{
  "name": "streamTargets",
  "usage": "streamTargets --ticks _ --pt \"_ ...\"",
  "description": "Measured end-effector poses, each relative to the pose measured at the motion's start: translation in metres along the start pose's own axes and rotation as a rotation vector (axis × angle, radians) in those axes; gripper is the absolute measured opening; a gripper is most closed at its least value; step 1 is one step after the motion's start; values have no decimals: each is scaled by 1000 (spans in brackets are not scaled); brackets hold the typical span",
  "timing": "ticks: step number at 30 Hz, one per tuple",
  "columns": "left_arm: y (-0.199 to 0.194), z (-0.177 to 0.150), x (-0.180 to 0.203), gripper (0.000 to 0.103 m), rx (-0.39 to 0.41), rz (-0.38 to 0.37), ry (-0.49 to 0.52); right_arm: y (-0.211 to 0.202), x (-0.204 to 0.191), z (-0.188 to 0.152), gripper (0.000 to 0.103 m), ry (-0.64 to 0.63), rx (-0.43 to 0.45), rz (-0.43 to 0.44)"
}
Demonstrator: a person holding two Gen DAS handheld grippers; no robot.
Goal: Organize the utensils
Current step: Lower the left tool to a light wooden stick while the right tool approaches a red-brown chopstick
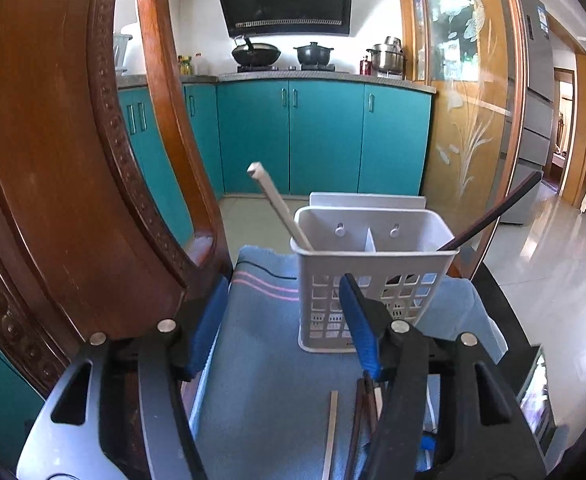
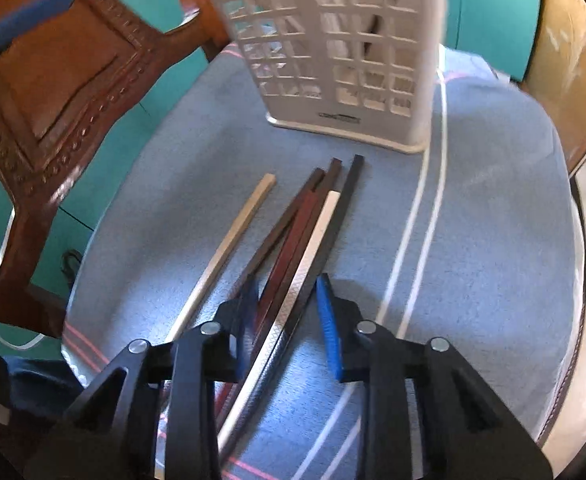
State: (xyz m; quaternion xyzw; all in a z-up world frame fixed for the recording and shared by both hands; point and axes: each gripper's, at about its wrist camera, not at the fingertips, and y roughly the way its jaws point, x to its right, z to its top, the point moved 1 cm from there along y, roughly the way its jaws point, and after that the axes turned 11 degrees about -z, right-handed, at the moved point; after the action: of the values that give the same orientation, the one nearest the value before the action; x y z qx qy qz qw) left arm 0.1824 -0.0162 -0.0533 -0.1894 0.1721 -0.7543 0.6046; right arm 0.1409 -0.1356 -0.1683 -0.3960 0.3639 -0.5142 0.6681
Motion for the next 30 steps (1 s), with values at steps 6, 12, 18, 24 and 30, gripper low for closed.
streamTargets --ticks 6,12,18,24,30 --pt "20 -12 -6 63 -112 6 -7 -3 37 10 21 -24 -10 -137" --pt "46 -34 -6 63 -257 -6 -8 -10 66 12 22 77 -3 -74" --pt "64 -54 4 63 -365 -68 0 -2 60 14 18 23 11 -129" --pt "75 -66 4 63 -432 -88 -14 -5 48 13 13 -74 68 -247" --pt "75 -63 5 63 -437 -87 -3 -17 59 14 16 -26 77 -225"
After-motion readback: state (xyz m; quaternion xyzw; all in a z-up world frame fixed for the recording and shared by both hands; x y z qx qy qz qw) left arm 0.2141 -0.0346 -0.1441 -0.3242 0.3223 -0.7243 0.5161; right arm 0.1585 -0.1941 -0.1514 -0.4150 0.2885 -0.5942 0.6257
